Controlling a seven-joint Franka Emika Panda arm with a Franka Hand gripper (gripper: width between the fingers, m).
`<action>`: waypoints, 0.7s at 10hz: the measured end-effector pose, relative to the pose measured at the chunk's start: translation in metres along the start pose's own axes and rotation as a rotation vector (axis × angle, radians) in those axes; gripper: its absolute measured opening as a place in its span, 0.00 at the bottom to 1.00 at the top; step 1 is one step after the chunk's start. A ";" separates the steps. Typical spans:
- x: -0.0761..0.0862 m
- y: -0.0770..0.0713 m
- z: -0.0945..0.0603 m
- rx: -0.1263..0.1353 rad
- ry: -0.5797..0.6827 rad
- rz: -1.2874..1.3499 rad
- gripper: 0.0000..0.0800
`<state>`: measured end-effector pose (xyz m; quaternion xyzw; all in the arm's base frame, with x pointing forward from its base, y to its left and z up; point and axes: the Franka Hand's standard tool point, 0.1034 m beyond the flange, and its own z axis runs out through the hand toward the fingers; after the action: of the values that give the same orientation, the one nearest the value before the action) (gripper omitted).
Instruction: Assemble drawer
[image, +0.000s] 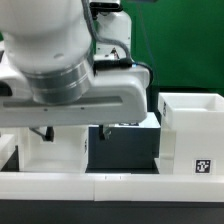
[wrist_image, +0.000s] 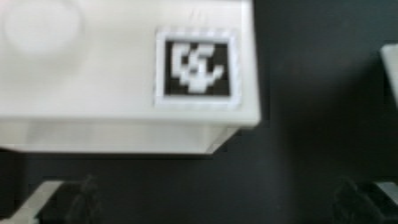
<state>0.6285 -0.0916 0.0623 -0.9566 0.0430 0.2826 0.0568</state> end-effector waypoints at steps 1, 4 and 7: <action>-0.004 0.001 0.008 0.004 -0.014 0.020 0.81; -0.007 0.001 0.021 0.006 -0.041 0.055 0.81; -0.020 0.003 0.040 0.016 -0.129 0.126 0.81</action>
Offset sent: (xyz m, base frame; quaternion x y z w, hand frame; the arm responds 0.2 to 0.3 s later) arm -0.0285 0.0109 -0.0089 0.0168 -0.0379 0.0445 0.9981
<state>0.5901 -0.0885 0.0394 -0.9313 0.1017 0.3463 0.0490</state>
